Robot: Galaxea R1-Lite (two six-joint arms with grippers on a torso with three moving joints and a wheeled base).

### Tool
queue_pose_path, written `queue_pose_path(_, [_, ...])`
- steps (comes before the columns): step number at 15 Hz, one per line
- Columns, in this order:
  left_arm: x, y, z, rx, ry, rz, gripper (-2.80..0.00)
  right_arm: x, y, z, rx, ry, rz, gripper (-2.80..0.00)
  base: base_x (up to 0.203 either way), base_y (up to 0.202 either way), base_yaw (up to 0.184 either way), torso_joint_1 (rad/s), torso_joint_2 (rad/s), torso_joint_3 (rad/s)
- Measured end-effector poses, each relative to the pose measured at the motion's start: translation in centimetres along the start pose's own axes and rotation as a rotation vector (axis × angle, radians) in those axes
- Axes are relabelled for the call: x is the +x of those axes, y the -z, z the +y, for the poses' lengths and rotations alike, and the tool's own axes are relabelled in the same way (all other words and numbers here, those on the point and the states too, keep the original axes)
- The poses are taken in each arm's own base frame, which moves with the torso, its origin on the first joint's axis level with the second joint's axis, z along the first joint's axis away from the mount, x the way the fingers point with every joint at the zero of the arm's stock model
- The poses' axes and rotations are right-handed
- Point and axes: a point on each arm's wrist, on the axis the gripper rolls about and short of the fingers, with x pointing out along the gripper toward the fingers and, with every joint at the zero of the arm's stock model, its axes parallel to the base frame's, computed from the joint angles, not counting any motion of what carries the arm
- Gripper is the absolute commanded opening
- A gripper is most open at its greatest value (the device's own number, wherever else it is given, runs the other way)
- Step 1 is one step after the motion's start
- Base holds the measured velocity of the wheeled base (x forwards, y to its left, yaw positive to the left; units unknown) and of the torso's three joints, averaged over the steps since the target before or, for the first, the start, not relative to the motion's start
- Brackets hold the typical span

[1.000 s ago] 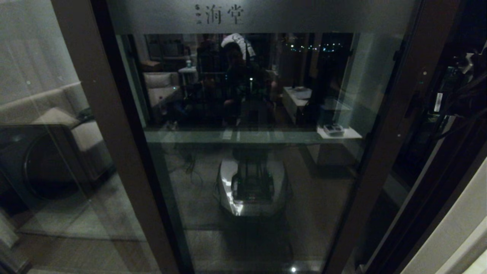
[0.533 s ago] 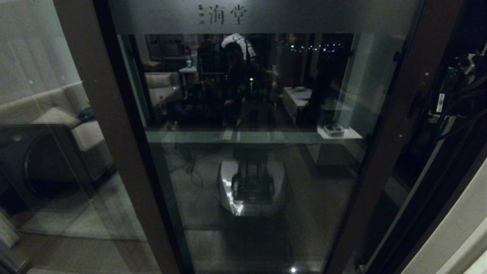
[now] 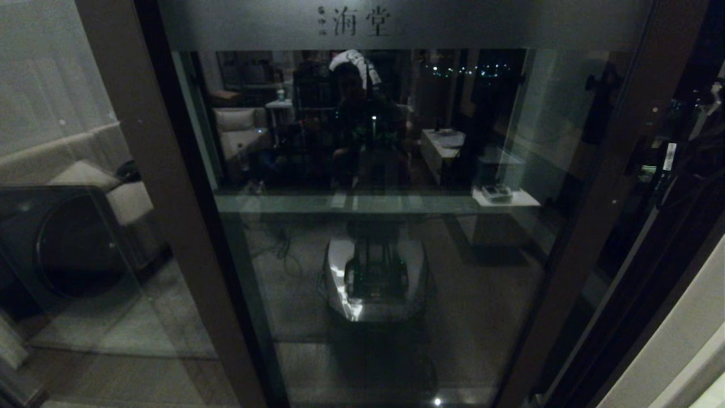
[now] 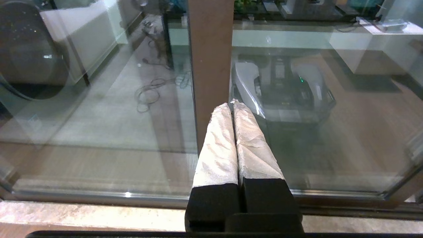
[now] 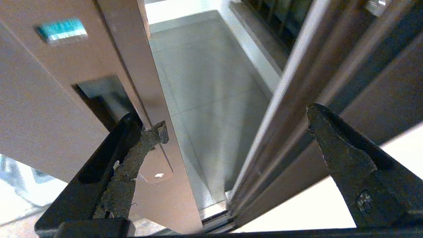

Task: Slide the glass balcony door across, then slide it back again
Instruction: Close the slid door

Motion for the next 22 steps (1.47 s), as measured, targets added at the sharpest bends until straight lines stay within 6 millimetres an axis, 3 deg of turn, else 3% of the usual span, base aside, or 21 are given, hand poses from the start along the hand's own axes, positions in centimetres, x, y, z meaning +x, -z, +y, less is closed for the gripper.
queue_pose_path(22, [0.0,0.0,0.0,0.000,0.000,0.000,-2.80,2.3,-0.3,-3.4,0.029,0.078,-0.014,0.00,0.000,0.000,0.000,0.000,0.00,0.000])
